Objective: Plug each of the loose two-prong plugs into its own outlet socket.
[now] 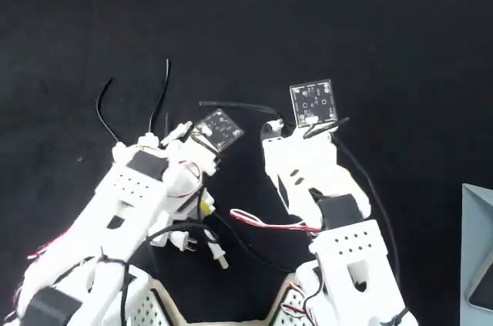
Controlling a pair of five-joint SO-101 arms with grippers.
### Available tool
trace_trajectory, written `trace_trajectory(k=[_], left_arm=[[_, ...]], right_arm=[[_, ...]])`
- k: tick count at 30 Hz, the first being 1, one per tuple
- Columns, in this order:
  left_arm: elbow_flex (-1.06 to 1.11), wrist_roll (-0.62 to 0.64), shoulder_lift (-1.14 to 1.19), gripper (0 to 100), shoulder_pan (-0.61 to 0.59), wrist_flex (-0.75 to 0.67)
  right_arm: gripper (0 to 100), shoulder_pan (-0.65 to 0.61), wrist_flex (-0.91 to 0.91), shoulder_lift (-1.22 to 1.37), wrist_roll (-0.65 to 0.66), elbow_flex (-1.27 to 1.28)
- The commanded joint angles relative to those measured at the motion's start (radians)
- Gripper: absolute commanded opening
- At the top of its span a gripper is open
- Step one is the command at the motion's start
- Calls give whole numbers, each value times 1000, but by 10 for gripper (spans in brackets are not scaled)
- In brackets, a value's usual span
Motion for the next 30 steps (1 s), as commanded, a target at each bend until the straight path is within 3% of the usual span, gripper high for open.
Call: trace_trajectory(k=[1,8,14,21,25,30], left_arm=[[4,-5,106,285,5,-144],[-50,-25,233,274,5,-164],[-84,-58,282,157,15,-189],[-99,-48,330,212,4,-259],[-157,-2,288,255,-28,-170],[-237,-115,187,287,-61,-8]], right_arm=[[12,12,-20,-7,11,-4],[12,12,-20,-7,11,-4],[12,12,-18,-7,11,-4],[12,12,-15,-7,11,-4],[12,12,-15,-7,11,-4],[12,12,-15,-7,11,-4]])
